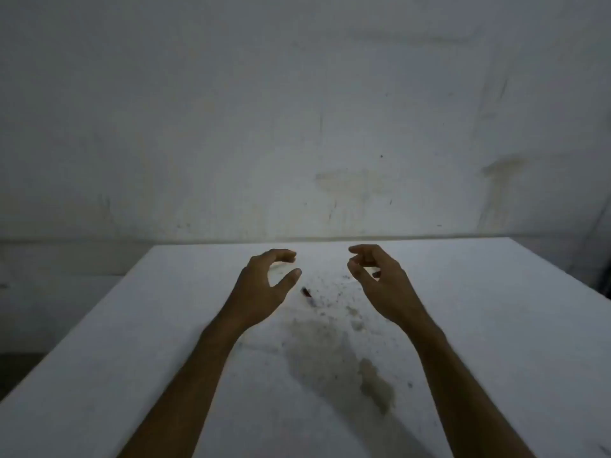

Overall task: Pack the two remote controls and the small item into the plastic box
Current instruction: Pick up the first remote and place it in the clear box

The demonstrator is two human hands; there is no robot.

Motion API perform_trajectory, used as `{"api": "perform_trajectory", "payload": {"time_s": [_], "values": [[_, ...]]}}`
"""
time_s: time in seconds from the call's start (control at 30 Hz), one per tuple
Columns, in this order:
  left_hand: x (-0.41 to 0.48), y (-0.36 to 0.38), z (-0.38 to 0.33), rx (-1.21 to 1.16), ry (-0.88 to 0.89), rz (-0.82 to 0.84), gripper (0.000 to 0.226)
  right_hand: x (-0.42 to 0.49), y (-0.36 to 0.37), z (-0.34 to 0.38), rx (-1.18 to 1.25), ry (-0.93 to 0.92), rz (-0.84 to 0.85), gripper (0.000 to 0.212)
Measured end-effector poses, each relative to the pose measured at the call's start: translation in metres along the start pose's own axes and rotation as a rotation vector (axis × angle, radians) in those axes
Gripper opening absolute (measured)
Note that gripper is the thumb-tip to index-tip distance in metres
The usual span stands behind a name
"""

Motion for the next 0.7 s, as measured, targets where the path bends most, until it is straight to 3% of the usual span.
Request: {"api": "perform_trajectory", "payload": {"time_s": [0.17,0.27,0.33,0.5,0.7], "values": [[-0.036,0.012,0.041,0.038,-0.187,-0.008,0.059,-0.026,0.031,-0.03,-0.106,0.147,0.018,0.037],[-0.041,0.024,0.068,-0.026,-0.355,0.105,0.074,-0.023,0.045,-0.052,-0.141,0.251,0.088,0.049],[-0.041,0.035,0.074,-0.045,-0.371,0.19,0.072,-0.017,0.051,-0.065,-0.188,0.266,0.137,0.053],[-0.041,0.063,0.07,-0.061,-0.321,0.242,0.082,-0.011,0.041,-0.089,-0.242,0.25,0.145,0.029],[-0.03,0.059,0.069,-0.008,-0.318,0.278,0.047,-0.004,0.028,-0.098,-0.24,0.21,0.19,0.022]]}}
Point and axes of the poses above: each hand's wrist, its own x-axis towards the middle knuckle, its own y-axis out of the palm, z = x × y, the point moved 4 cm from there along x, towards the middle knuckle, and after that the axes turned 9 degrees about z, right-handed, at the moved point
